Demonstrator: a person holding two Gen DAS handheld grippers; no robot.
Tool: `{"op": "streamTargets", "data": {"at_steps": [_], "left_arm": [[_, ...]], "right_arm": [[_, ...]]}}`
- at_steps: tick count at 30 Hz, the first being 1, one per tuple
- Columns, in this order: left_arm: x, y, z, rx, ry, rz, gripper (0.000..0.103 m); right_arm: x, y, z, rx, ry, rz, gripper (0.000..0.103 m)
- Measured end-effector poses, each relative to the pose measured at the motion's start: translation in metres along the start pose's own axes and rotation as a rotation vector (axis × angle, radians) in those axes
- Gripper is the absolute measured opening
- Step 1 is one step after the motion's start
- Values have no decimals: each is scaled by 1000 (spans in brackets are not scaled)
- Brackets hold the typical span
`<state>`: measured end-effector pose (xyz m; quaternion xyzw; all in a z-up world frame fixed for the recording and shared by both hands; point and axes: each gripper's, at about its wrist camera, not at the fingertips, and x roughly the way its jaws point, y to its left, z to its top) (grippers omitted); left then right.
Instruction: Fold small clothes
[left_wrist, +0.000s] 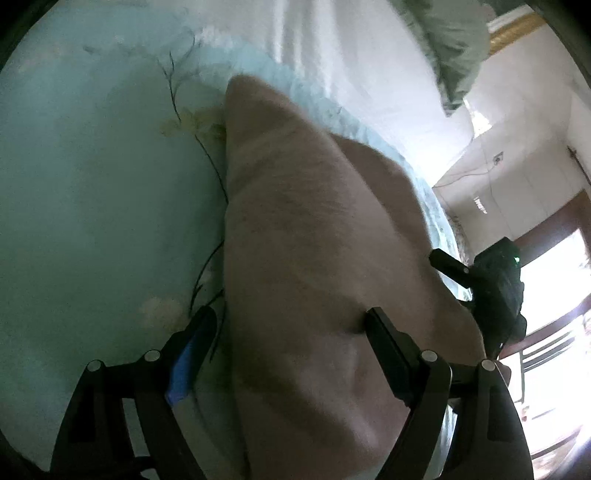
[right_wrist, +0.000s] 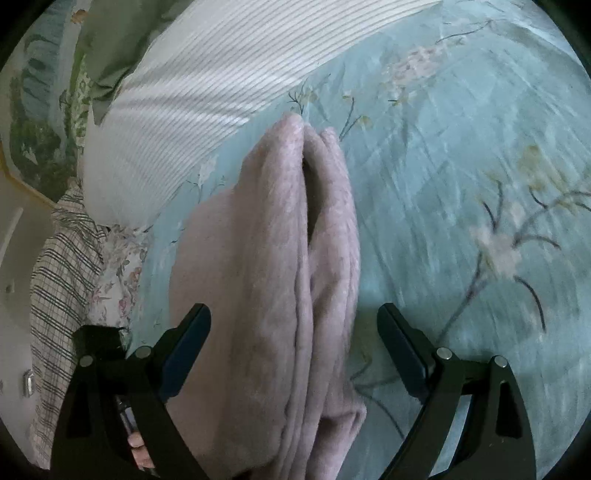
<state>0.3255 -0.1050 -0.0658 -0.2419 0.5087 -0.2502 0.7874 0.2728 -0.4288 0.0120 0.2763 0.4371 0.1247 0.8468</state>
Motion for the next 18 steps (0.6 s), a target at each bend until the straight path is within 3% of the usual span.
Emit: {"op": "streamTargets", "data": {"at_steps": [2, 3, 5, 7, 9, 13, 18], "left_arm": [[15, 5, 5, -31, 31, -59, 81], [19, 9, 8, -40, 34, -66, 76], [25, 9, 11, -29, 28, -61, 69], [21, 7, 10, -9, 17, -59, 52], [10, 8, 11, -3, -3, -73, 43], [-42, 9, -6, 23, -67, -97, 38], [-121, 26, -27, 34, -177, -32, 37]], "right_arm": [[6, 0, 2, -17, 18, 9, 91], [10, 2, 2, -28, 29, 18, 84], [19, 8, -2, -39, 71, 53, 58], [22, 12, -8, -40, 70, 33, 52], [18, 17, -13, -27, 49, 45, 39], [17, 44, -28, -24, 32, 115, 36], [50, 105, -58, -114, 75, 188, 36]]}}
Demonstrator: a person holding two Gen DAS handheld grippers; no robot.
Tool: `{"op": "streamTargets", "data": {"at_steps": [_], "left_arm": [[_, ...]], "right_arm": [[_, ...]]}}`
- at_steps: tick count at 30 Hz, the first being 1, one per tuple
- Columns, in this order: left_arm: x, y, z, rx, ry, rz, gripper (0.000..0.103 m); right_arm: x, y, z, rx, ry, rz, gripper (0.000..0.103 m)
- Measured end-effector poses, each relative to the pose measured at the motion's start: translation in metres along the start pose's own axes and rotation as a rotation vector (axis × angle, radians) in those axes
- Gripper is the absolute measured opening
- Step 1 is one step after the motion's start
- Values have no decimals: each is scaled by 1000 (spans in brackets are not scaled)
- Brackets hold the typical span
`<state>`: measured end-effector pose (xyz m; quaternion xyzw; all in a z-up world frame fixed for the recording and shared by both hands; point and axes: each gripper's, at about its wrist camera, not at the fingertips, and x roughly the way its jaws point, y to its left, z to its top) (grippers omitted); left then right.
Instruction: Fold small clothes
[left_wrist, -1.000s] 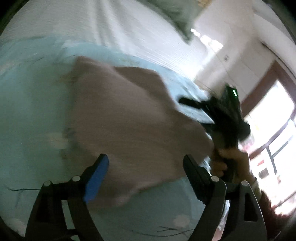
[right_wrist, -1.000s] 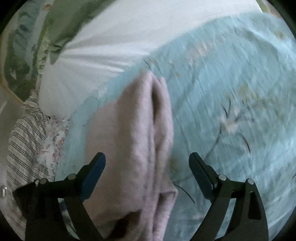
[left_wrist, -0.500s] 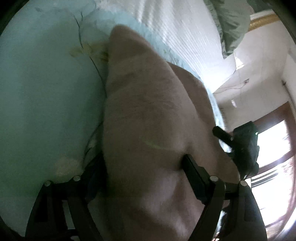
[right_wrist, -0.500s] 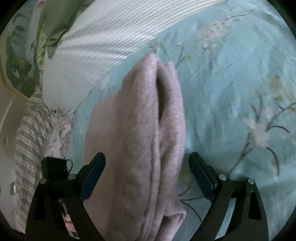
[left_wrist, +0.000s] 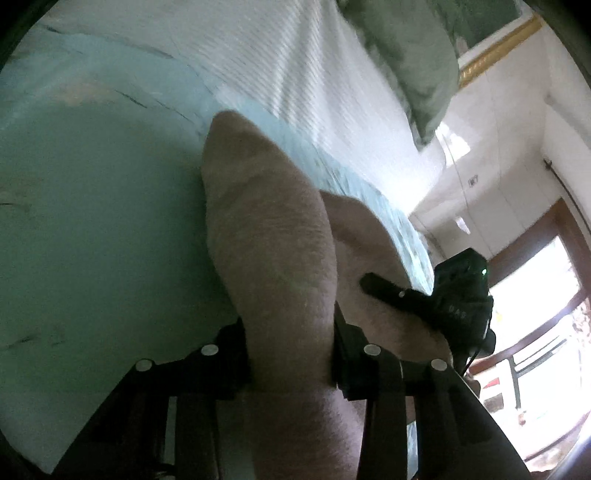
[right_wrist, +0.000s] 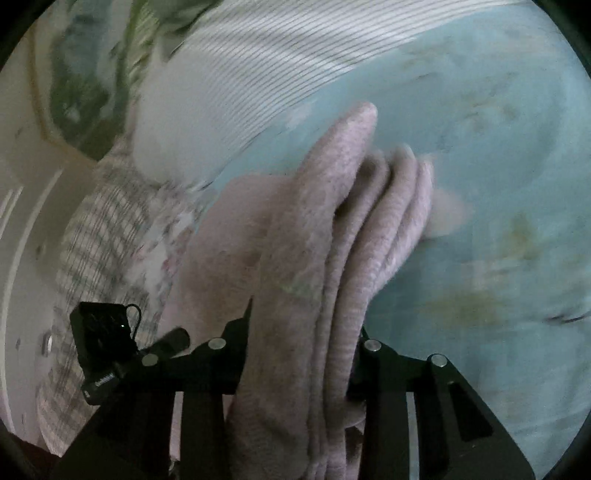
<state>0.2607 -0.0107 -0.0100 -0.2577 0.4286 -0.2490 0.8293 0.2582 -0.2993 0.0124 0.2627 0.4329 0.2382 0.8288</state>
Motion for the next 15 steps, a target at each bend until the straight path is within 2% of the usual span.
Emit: {"op": "streamTargets", "data": {"at_steps": [4, 8, 11, 14, 15], "left_arm": [[-64, 24, -3, 6, -86, 79, 37], [-103, 52, -17, -11, -114, 152, 37], [-109, 78, -35, -83, -107, 173, 37], [-100, 102, -52, -141, -74, 205, 39], [-93, 102, -54, -151, -70, 211, 43]], "right_arm": [[51, 44, -14, -64, 42, 62, 36], [86, 66, -26, -100, 94, 84, 36], [111, 69, -40, -103, 152, 61, 38], [117, 63, -49, -98, 168, 20, 48], [117, 61, -50, -90, 171, 14, 51]]}}
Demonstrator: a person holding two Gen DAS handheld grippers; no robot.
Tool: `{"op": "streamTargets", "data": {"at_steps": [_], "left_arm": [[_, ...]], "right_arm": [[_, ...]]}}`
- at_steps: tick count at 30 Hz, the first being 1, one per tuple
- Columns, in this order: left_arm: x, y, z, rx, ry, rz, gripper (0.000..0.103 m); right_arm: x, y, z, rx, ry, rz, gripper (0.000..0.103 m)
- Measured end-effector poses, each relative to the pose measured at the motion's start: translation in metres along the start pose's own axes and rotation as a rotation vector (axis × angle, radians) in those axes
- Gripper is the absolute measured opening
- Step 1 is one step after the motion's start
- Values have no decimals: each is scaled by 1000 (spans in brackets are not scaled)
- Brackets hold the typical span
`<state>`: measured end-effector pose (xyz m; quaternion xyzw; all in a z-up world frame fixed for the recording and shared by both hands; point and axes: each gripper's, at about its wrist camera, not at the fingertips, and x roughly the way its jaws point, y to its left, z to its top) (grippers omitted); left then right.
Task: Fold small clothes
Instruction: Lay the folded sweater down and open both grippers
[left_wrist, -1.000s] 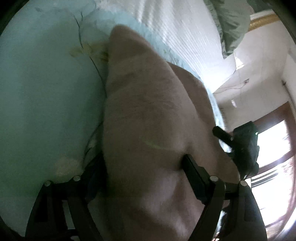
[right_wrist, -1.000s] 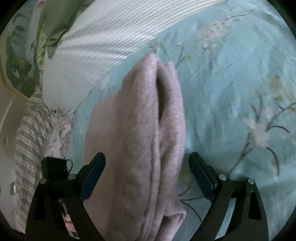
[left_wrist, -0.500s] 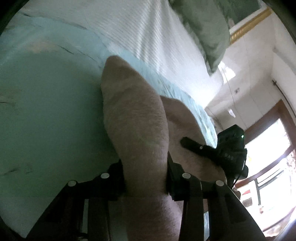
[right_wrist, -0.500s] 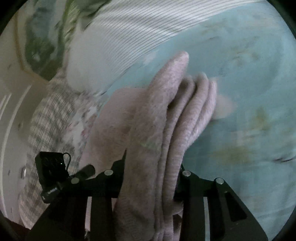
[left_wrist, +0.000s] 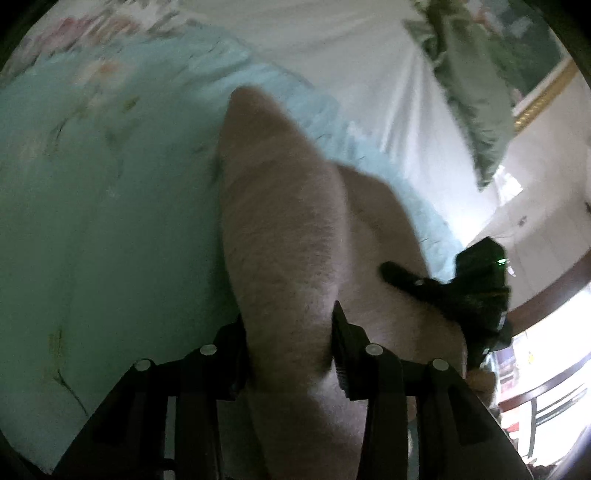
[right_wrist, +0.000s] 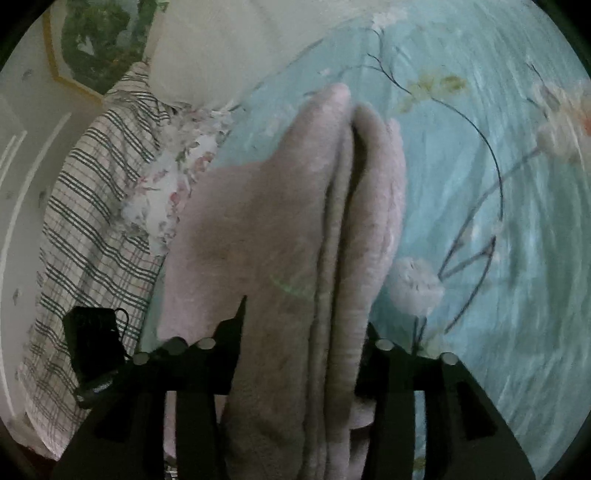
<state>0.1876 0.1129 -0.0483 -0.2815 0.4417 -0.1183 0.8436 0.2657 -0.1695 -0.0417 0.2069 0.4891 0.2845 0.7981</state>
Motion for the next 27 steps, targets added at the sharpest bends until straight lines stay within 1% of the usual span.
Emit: {"op": "streamTargets", "data": {"at_steps": [1, 4, 5, 7, 10, 12, 13, 14, 16, 17, 18, 19, 20, 21, 22, 23, 25, 26, 27], "left_arm": [[1, 3, -3, -8, 0, 2, 48], [-5, 6, -7, -14, -16, 10, 57], [-6, 4, -7, -12, -20, 18, 57], [-14, 6, -7, -10, -29, 21, 57], [-31, 7, -3, 8, -74, 40, 56], [-42, -2, 5, 36, -111, 38, 55], [-46, -7, 9, 56, -127, 28, 55], [-49, -13, 14, 81, -138, 21, 55], [-49, -26, 21, 131, -149, 19, 53], [-47, -33, 25, 165, -151, 15, 52], [-44, -40, 29, 190, -147, 12, 51], [-37, -46, 33, 221, -138, 9, 51], [-33, -49, 35, 235, -129, 8, 51], [-27, -51, 39, 246, -115, 12, 46], [-20, -53, 42, 254, -98, 15, 39], [-16, -54, 46, 261, -85, 17, 37], [-15, -57, 50, 276, -91, 11, 37], [-14, -56, 52, 285, -94, 10, 37], [-11, -56, 56, 293, -90, 15, 37]], "right_arm": [[-2, -2, -1, 7, -1, -10, 52], [-18, -2, -2, 12, -30, -54, 60], [-23, -1, -1, 9, -43, -71, 62], [-37, 2, 1, -4, -74, -103, 63], [-55, 9, 8, -37, -135, -153, 63], [-60, 17, 14, -69, -157, -160, 63], [-59, 20, 17, -81, -152, -156, 63], [-57, 25, 20, -95, -147, -154, 60], [-47, 33, 28, -114, -139, -167, 58], [-40, 34, 31, -113, -130, -174, 57], [-32, 34, 35, -107, -116, -179, 49], [-23, 33, 39, -93, -94, -186, 39], [-15, 31, 42, -77, -72, -188, 18], [-12, 30, 45, -59, -64, -187, 16], [-20, 33, 46, -55, -104, -177, 12], [-28, 37, 45, -62, -138, -160, 10], [-50, 46, 42, -74, -223, -126, 8], [-56, 45, 40, -66, -242, -134, 8], [-56, 40, 40, -51, -239, -142, 8]]}}
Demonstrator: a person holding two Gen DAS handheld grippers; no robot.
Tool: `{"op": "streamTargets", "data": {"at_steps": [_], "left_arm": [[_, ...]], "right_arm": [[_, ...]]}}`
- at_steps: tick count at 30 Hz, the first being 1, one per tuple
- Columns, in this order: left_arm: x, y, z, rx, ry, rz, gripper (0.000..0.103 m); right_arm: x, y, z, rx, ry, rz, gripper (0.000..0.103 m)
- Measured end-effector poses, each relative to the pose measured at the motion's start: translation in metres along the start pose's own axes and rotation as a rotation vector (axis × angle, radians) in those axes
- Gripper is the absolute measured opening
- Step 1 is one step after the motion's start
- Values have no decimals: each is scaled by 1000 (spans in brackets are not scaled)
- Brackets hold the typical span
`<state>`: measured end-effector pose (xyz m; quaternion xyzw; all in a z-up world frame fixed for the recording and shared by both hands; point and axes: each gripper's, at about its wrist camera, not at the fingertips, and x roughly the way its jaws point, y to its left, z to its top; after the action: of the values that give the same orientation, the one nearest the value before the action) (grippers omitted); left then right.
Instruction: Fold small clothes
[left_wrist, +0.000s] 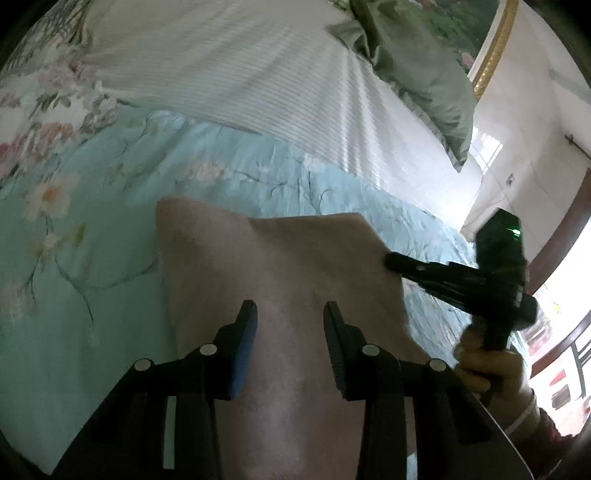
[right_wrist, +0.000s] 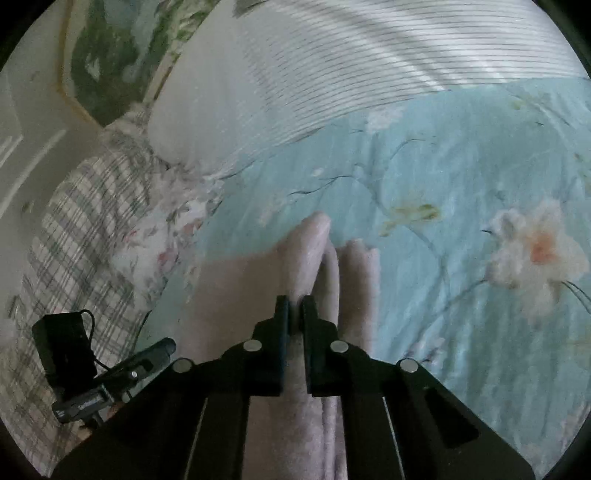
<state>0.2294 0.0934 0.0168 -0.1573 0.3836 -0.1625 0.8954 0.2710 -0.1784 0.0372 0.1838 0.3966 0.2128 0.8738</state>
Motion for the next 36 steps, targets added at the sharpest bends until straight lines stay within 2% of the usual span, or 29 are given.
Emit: {"op": "streamTargets", "data": {"at_steps": [2, 4, 6, 9, 12, 15, 17, 18, 19, 21, 23, 25, 28, 33, 35, 36], "left_arm": [[15, 6, 4, -2, 35, 48, 36], [38, 20, 4, -33, 100, 85, 28], [55, 31, 0, -70, 153, 65, 26], [62, 30, -6, -61, 152, 63, 25], [63, 24, -5, -33, 151, 86, 25], [63, 28, -5, -52, 152, 66, 24], [63, 29, -4, -55, 154, 62, 23], [63, 28, -4, -52, 154, 64, 24], [64, 27, -4, -44, 156, 70, 24], [64, 23, -3, -9, 166, 86, 24], [63, 18, -3, 27, 176, 106, 24], [53, 12, -4, 41, 178, 115, 22], [26, 2, -16, 63, 151, 114, 22], [-38, -18, -63, 84, 92, 66, 24], [-55, -26, -84, 91, 88, 68, 25], [-61, -29, -95, 96, 88, 81, 30]], "right_arm": [[12, -19, -4, 46, 46, -41, 8], [27, -40, -12, 97, 103, -79, 6], [33, -50, -19, 116, 122, -116, 6], [18, -45, -17, 116, 61, -143, 6], [2, -7, -5, 4, 7, -76, 6], [23, 22, -1, -78, 104, -6, 6], [52, 21, -4, -107, 192, -124, 6], [64, 12, -7, -103, 223, -183, 0], [73, -1, -8, -76, 231, -196, 0], [71, -15, -6, -24, 208, -148, 0], [60, -12, -5, -30, 185, -157, 0], [47, -4, -10, -59, 167, -173, 3], [14, 1, -22, -48, 135, -136, 4], [-33, 14, -62, -40, 102, -51, 4], [-49, 18, -81, -45, 101, -14, 4], [-53, 22, -91, -48, 101, -1, 6]]}}
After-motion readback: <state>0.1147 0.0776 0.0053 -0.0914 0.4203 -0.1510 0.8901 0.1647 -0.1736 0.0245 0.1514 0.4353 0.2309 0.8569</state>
